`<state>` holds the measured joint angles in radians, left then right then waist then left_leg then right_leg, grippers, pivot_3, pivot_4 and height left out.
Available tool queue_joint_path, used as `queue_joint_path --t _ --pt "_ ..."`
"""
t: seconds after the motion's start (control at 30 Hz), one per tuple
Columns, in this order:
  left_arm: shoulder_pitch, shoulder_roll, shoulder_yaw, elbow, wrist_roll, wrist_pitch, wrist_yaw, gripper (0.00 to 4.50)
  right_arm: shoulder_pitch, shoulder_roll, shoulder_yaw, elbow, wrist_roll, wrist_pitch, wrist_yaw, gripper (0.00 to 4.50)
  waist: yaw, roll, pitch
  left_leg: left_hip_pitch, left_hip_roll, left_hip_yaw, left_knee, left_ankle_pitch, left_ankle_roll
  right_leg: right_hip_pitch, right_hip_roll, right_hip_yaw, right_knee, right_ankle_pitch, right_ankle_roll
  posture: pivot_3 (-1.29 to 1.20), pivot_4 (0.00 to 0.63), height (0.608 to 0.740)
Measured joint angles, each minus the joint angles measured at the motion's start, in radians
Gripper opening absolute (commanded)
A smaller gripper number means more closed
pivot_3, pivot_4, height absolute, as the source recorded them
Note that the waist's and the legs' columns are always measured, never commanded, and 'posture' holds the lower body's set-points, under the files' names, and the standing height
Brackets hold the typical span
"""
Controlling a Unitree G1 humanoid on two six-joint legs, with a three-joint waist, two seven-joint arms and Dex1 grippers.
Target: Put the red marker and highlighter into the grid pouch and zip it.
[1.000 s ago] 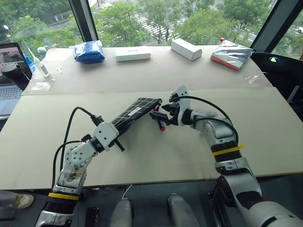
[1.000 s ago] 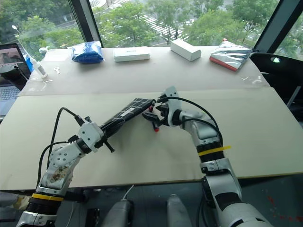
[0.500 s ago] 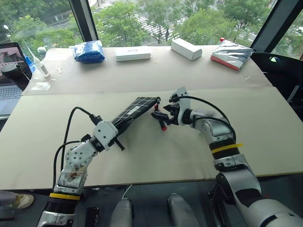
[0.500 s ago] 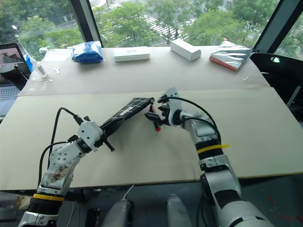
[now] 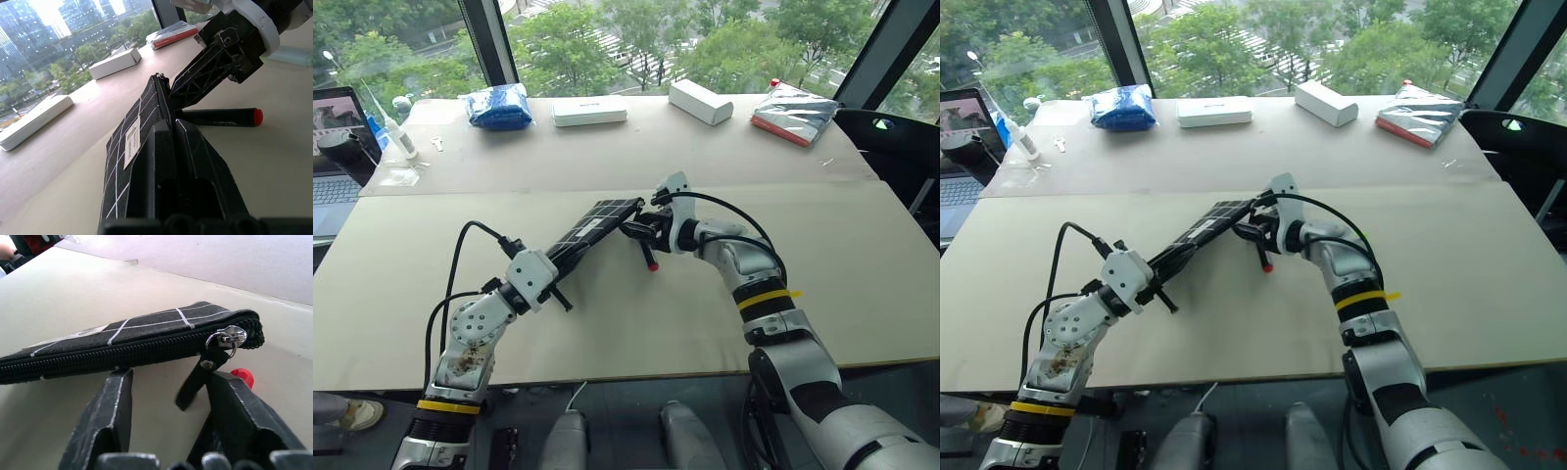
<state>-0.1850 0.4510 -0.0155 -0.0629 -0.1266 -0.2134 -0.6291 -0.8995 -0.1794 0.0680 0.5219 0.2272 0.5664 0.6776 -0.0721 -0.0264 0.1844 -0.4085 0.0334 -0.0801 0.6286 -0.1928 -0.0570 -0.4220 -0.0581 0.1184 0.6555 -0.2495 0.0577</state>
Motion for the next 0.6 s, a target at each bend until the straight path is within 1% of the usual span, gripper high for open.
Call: queue_joint_path --t 0.07,0.13,0.4,0.5,0.6 --pt "0.000 0.000 0.000 -0.001 0.000 0.000 0.001 0.00 0.000 0.000 0.000 0.000 -0.002 -0.002 0.003 0.62 0.000 0.000 0.000 0.000 0.000 0.000 0.000 0.000 0.000 0.000 0.000 0.000 0.000 0.000 0.000 0.00 0.150 0.740" --pt "0.000 -0.001 0.000 -0.003 0.000 0.000 0.002 0.00 0.000 0.000 0.000 0.002 -0.008 -0.003 0.006 0.05 0.000 0.000 0.000 0.000 0.000 0.000 0.000 0.000 0.000 0.000 0.000 0.000 0.000 0.000 0.000 0.00 0.150 0.740" --pt "0.000 -0.001 0.007 -0.003 0.000 0.000 0.003 0.00 0.000 0.004 0.002 -0.010 -0.008 -0.003 0.045 0.05 0.000 0.000 0.000 0.000 0.000 0.000 0.000 0.000 0.000 0.000 0.000 0.000 0.000 0.000 0.000 0.00 0.150 0.740" --pt "0.000 -0.001 0.016 -0.003 0.000 0.000 0.003 0.00 0.006 0.008 0.002 -0.056 0.008 0.002 0.079 0.05 0.000 0.000 0.000 0.000 0.000 0.000 0.000 0.000 0.000 0.000 0.000 0.000 0.000 0.000 0.000 0.00 0.150 0.740" --pt "0.000 -0.001 0.019 -0.003 0.000 0.000 0.002 0.00 0.029 0.005 0.023 -0.145 0.034 0.010 0.145 0.05 0.000 0.000 0.000 0.000 0.000 0.000 0.000 0.000 0.000 0.000 0.000 0.000 0.000 0.000 0.000 0.00 0.150 0.740"
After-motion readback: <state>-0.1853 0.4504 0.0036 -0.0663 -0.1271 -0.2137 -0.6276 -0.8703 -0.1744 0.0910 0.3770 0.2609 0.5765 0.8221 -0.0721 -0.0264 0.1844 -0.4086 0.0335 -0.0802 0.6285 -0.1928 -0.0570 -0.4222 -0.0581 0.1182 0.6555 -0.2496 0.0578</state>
